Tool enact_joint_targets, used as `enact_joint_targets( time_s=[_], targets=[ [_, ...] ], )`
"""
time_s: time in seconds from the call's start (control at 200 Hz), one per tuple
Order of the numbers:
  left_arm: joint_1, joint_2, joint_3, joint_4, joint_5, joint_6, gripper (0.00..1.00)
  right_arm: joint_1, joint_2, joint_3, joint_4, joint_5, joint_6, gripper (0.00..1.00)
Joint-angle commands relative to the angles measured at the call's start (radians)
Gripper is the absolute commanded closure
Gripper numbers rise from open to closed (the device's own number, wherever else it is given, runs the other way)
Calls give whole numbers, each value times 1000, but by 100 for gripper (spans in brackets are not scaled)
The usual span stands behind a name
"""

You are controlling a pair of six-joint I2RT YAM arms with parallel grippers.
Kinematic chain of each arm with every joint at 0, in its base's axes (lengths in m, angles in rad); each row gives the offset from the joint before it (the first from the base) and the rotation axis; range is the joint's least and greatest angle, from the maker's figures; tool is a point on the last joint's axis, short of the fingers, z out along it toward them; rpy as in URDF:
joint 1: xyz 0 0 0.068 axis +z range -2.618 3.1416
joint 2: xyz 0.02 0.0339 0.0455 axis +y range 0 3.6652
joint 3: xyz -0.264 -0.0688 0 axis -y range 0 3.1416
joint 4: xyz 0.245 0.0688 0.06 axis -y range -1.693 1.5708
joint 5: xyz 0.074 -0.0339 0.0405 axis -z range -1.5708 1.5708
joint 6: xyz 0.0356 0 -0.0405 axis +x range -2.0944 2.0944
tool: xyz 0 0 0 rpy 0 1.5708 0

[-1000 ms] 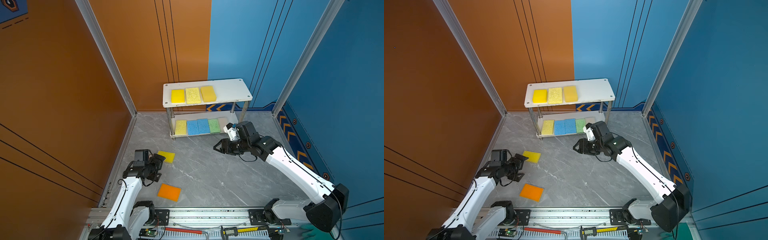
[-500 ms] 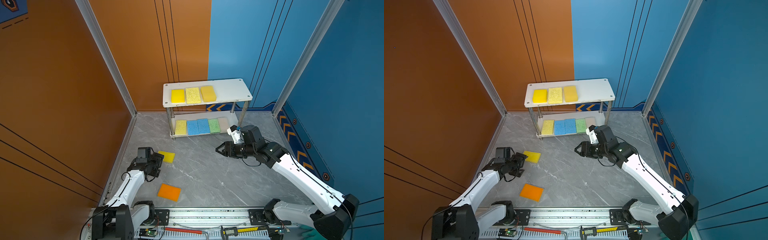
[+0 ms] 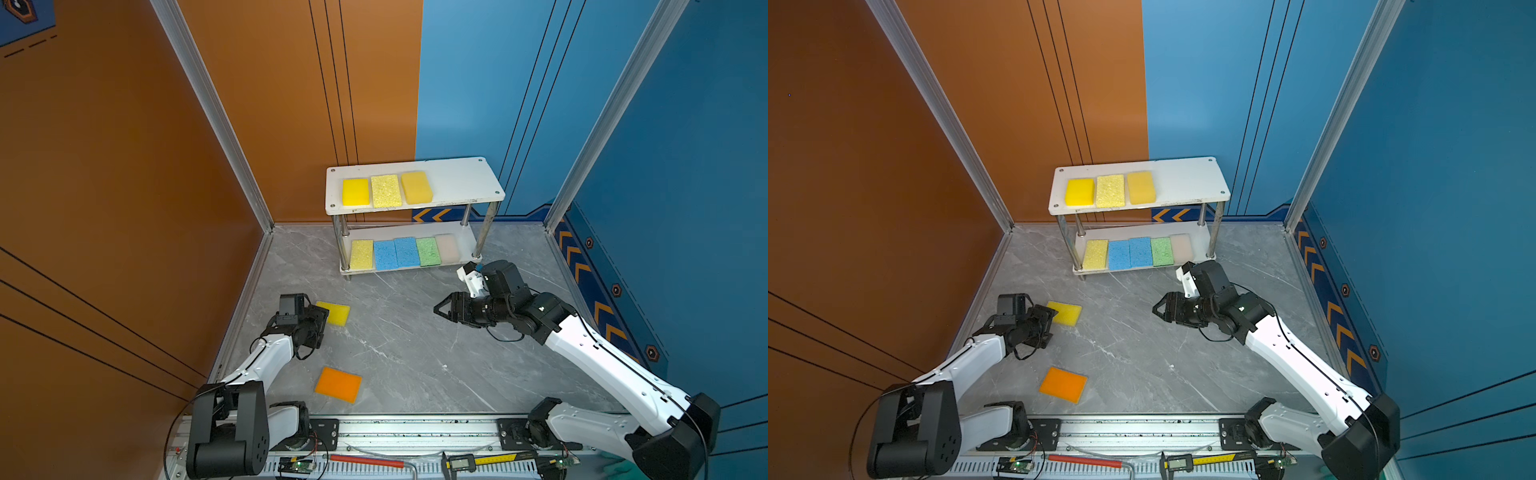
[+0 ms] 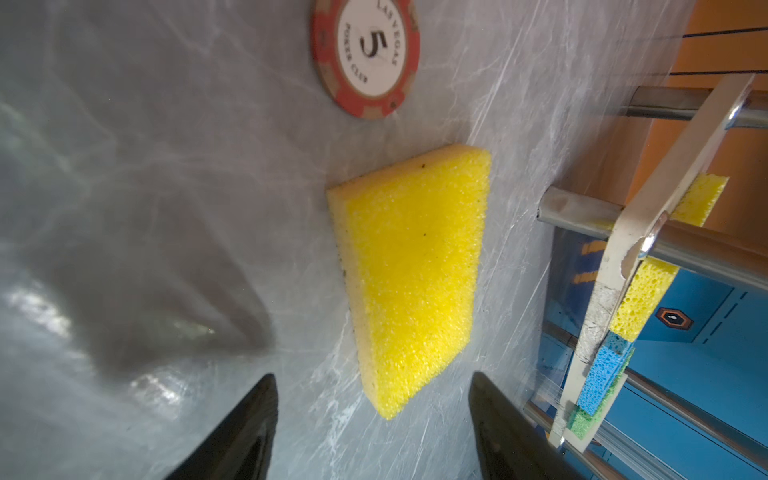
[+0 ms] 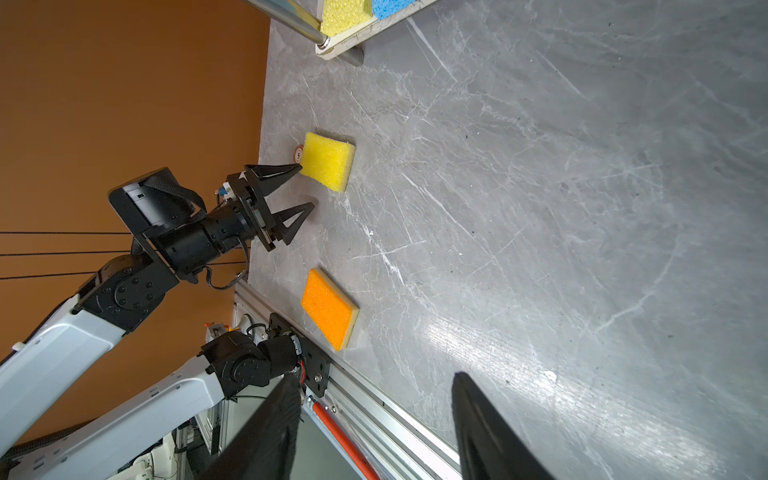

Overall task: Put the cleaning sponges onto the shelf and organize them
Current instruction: 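Lower the left gripper onto the small yellow sponge and grasp it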

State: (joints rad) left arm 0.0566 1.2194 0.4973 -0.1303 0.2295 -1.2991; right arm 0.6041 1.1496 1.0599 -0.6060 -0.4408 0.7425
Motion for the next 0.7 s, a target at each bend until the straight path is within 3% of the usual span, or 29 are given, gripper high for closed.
enact_joint_targets(
  time_s=[0.0, 0.275, 0.696],
  targets=[
    [-11, 25, -11, 31, -26, 9, 28, 6, -24, -14, 2, 20, 21, 40],
    [-21, 90, -6, 77, -28, 4, 39, 6, -32, -17, -9, 28, 20, 40],
    [-21, 160, 4, 114, -25, 6, 46, 6, -22, -15, -9, 36, 26, 40]
  ],
)
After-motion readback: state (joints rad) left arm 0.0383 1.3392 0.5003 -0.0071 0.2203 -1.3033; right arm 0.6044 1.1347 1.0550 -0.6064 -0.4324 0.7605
